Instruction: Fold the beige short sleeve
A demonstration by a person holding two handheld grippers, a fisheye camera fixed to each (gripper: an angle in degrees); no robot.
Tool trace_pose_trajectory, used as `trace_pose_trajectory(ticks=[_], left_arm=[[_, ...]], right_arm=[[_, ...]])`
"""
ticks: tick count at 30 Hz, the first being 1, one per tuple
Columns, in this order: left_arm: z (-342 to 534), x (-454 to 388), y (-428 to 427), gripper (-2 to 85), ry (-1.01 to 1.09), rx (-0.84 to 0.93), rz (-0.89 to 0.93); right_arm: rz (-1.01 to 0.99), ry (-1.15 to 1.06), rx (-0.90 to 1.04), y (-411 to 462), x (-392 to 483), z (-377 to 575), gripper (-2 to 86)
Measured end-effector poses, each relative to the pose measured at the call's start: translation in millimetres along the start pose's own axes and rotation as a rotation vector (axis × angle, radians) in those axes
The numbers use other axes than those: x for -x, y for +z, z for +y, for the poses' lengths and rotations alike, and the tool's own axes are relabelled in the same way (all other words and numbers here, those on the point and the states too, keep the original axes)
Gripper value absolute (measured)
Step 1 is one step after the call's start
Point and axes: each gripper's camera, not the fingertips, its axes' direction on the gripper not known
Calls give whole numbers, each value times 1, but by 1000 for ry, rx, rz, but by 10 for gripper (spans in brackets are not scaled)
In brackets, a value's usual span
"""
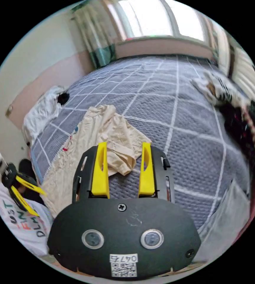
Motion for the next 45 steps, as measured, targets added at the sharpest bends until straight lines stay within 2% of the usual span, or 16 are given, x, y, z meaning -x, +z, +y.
trace_pose_trajectory(ticks=[2,5,9,12,15,20,23,28,32,36,39,45], left_arm=[[-11,2,0,154,12,-29,-23],[-21,10,13,159,-21,-30,-29],[-15,13,23,140,-90,9,-83],[-12,12,23,87,-103,33,-144],[-11,18,29,70,-134,59,-139],[-7,19,26,74,-154,45,-100],[-4,12,19,80,-137,30,-95],[-8,-3,9,80,-80,-33,-99],[-13,-17,21,80,-33,-21,-100],[-9,-27,43,87,-17,24,-154],[2,-28,48,95,-31,21,-122],[24,-33,31,89,-36,-28,-70]], right_arm=[[154,-243,-4,4,43,-6,97],[293,-465,61,28,79,-10,82],[317,-574,187,56,91,-13,23],[418,-532,127,51,81,-7,6],[352,-361,78,34,50,-10,8],[90,16,116,27,-38,0,62],[-48,108,-19,14,-59,21,73],[-34,68,19,26,-45,34,68],[33,22,36,29,-19,33,16],[59,33,64,25,-3,31,2],[59,29,44,7,23,21,0],[165,-269,84,-9,142,-18,1]])
